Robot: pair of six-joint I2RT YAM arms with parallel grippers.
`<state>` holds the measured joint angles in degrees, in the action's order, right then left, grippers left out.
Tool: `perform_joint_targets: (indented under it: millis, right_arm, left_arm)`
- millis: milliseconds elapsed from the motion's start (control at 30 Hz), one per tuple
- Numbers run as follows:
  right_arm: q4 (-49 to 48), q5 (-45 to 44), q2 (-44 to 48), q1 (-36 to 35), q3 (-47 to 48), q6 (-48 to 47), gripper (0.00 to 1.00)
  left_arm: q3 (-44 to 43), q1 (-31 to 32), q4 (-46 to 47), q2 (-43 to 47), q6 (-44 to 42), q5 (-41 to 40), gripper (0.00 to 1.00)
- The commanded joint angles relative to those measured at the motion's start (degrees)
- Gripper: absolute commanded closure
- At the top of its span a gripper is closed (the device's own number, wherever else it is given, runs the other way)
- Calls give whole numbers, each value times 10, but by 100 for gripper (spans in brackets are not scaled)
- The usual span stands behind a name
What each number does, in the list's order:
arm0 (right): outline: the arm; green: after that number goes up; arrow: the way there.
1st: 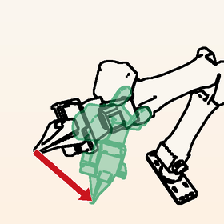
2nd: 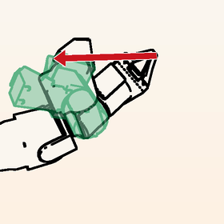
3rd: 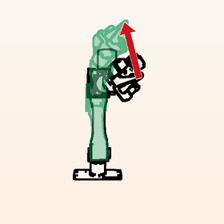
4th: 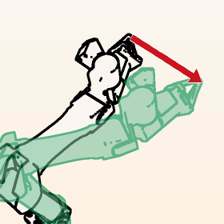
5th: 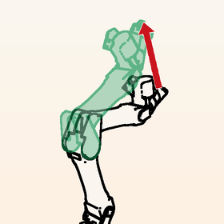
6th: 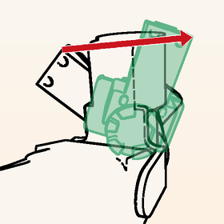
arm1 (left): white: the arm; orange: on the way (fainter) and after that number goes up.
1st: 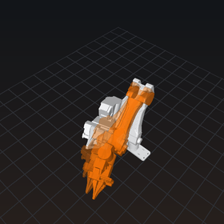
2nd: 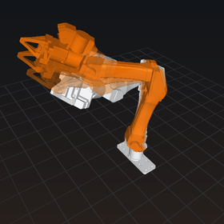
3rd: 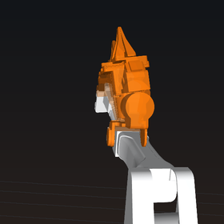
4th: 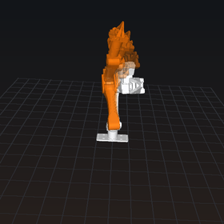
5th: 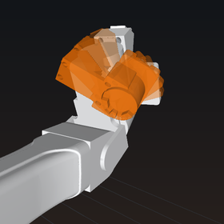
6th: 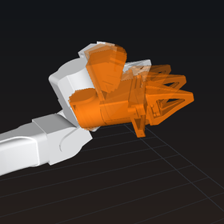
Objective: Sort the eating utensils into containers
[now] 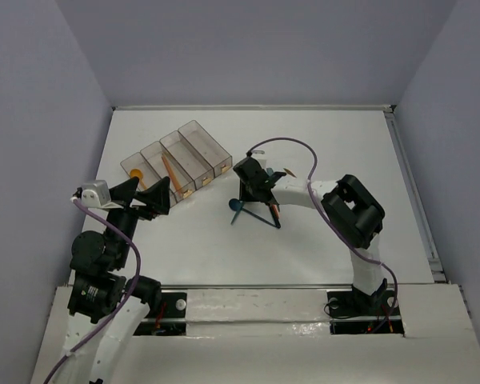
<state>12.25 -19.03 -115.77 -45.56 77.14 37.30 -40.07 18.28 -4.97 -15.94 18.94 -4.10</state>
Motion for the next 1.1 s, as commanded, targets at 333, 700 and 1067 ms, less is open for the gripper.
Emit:
perform_joint_targets:
  millis: [333,700,1067]
  right_arm:
    - [55,-24,-35,-9,42,9,86]
    - [-2,-37,2,-9,49,16,100]
    - [-201,85,67,-20,65,-120,100]
  left_arm:
    - [2,8,27,11,-3,5,1]
    - [2,8,27,7,-5,3,1]
    - [1,8,27,0,-5,1,1]
